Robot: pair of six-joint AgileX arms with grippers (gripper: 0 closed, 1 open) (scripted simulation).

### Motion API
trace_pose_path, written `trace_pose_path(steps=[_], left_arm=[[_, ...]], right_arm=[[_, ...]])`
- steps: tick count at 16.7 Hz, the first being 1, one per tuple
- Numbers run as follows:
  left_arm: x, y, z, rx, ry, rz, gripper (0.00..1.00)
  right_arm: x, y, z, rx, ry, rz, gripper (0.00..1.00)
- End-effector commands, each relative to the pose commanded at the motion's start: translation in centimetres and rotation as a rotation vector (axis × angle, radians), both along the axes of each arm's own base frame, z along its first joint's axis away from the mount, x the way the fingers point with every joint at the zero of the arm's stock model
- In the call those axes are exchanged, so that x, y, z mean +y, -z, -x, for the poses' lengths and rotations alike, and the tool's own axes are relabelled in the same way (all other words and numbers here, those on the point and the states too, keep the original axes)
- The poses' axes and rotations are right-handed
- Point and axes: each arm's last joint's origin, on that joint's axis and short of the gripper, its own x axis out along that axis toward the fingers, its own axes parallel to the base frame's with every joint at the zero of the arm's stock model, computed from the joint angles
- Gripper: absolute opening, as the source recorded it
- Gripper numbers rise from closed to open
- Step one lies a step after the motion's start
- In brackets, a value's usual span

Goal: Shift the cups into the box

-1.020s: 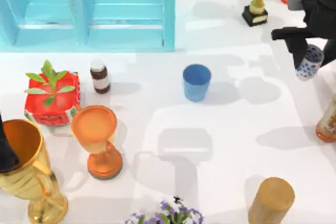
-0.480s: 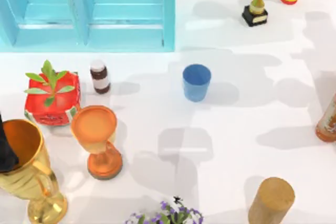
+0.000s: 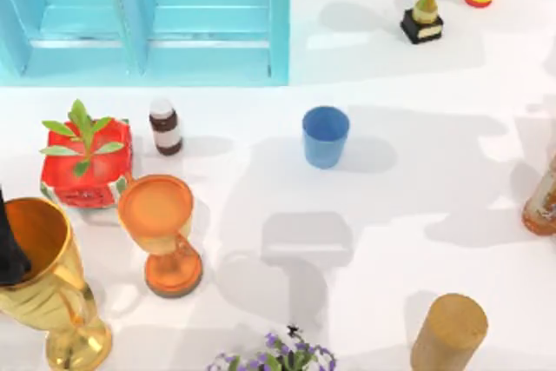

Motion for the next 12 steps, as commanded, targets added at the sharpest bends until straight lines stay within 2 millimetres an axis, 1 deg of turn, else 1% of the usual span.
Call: trace_pose_path(steps=[1, 2, 4, 6, 8, 10, 12], left_arm=[[0.0, 0.0, 0.0, 0.0, 0.0, 0.0, 1.0], [0.0, 0.0, 0.0, 0.0, 0.0, 0.0, 1.0], [0.0, 0.0, 0.0, 0.0, 0.0, 0.0, 1.0], [0.0, 0.0, 0.0, 0.0, 0.0, 0.0, 1.0], [0.0, 0.0, 0.0, 0.0, 0.0, 0.0, 1.0], [0.0, 0.0, 0.0, 0.0, 0.0, 0.0, 1.0], [0.0, 0.0, 0.0, 0.0, 0.0, 0.0, 1.0]], right_arm=[[-1.3, -0.5, 1.4, 0.001, 0.0, 0.001, 0.0], [-2.2, -1.0, 3.1, 0.006, -0.001, 0.0, 0.0], [-3.2, -1.5, 6.9, 0.028, -0.005, -0.006, 0.0], [-4.7, -2.0, 11.3, 0.036, -0.008, -0.003, 0.0], [-6.0, -2.1, 15.0, 0.033, -0.006, -0.001, 0.0], [-6.5, -2.1, 17.3, 0.024, -0.004, 0.0, 0.0], [-6.6, -2.1, 18.1, 0.014, -0.002, -0.002, 0.0]])
